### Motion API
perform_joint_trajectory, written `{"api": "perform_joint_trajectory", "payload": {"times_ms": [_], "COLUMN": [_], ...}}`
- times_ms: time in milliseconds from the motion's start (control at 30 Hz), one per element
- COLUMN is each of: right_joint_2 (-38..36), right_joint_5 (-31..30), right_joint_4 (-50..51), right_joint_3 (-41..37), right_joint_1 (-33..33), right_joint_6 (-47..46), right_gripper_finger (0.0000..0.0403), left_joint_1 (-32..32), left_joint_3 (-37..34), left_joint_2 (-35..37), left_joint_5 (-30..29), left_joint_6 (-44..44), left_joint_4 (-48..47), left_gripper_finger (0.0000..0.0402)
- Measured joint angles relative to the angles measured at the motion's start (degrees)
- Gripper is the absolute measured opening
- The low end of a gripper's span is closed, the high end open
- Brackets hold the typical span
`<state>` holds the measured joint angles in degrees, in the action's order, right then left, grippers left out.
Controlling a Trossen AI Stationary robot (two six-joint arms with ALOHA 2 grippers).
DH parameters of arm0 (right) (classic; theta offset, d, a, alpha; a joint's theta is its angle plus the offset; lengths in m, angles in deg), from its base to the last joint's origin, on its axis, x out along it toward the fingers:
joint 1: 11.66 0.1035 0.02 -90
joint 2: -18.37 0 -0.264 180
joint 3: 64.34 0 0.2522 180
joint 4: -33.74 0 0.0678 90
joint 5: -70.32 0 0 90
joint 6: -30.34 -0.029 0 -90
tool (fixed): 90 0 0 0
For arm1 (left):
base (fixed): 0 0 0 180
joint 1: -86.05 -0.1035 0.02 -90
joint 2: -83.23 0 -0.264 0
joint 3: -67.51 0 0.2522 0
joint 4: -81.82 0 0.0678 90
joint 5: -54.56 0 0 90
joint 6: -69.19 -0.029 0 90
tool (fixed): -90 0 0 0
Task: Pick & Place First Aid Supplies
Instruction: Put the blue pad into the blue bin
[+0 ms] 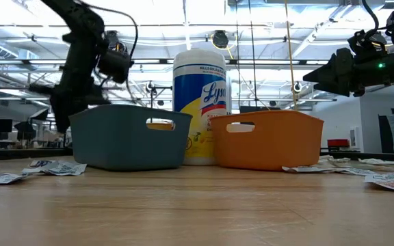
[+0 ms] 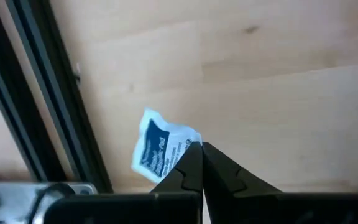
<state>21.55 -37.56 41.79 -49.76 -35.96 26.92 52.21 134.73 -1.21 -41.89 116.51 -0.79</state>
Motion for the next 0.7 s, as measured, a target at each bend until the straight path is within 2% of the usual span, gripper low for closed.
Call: {"api": "perform_joint_trajectory", "payload": {"times_ms": [233,333,700], "right_joint_2": [0.0,0.0,0.0], "right_joint_5": [0.0,0.0,0.0], "right_joint_4": [0.0,0.0,0.0], "right_joint_3": [0.0,0.0,0.0], "right_joint_1": [0.0,0.0,0.0], "right_joint_6": [0.0,0.0,0.0], "right_gripper_finger": [0.0377,0.0377,0.0377], "left_joint_1": [1.9,3.9,18.0], "left_joint_3": [9.3,12.8,24.9], "left_joint_2": [0.1,-0.5,-7.3], "left_joint_5": [-4.5,-4.3,-0.1], "left_joint_6": [-5.0,-7.6,-10.2], "left_joint_4": [-7.3,-7.5,-7.2], "left_gripper_finger": [0.0000,0.0000,0.0000]}}
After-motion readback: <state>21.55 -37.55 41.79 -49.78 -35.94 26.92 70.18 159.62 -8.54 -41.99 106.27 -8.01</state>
